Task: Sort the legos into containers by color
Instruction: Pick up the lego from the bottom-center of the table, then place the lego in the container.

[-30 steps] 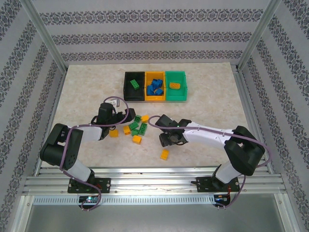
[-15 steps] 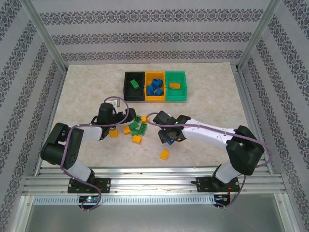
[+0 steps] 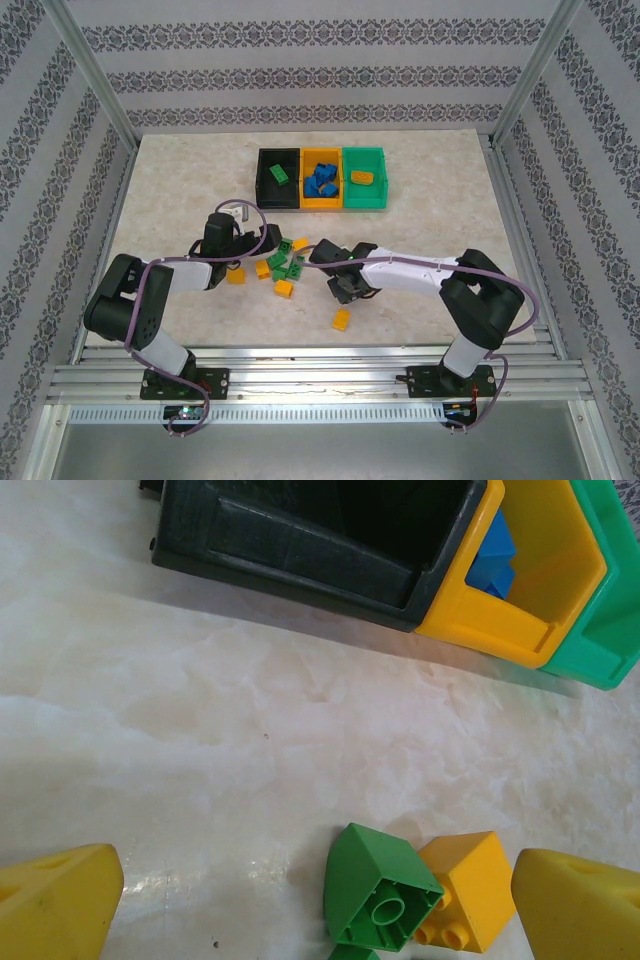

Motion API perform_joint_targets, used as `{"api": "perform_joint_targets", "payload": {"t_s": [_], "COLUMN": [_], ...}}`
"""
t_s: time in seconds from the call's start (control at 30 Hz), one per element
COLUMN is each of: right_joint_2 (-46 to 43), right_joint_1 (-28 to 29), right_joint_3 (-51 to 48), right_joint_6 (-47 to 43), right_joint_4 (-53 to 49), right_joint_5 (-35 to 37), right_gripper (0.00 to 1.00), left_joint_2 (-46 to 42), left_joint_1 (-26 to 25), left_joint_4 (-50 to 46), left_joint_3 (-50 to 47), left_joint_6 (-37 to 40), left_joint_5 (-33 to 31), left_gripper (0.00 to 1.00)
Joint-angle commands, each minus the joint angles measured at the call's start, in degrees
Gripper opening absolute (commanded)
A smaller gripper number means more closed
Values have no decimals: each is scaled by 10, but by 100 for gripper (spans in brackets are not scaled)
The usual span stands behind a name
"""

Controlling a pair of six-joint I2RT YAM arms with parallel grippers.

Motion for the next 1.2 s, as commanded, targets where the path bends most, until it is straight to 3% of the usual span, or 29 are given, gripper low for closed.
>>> {"api": "perform_joint_targets", "payload": {"t_s": [0.0, 0.17, 0.43, 0.63, 0.87, 1.03, 1.17], "right_joint_2": [-18, -61, -48, 74, 280, 392, 458], "right_joint_1": [6, -9, -129, -180, -211, -220, -224], "right_joint_3": [20, 40, 118, 256, 500, 647, 752], "right_joint_6": [-1, -22, -62, -71, -92, -101, -116], "right_joint_4": [-20, -13, 125, 169, 169, 153, 131], "right_joint_5": [20, 21, -75, -98, -105, -75, -57], "right_gripper": [34, 34, 35, 34, 34, 35, 42], "left_joint_2": [2, 2, 8, 8, 5, 4, 5], "left_joint_1": [5, 6, 5, 5, 5, 6, 6], "left_joint_4": [24, 24, 27, 26, 24, 22, 21], "left_joint_3": [-3, -3, -1, 0, -1, -1, 0], "left_joint_6": [-6, -6, -9, -8, -6, -6, -6], "left_joint_5": [3, 5, 10, 9, 8, 4, 5], "left_gripper": [100, 100, 100, 100, 100, 100, 100]}}
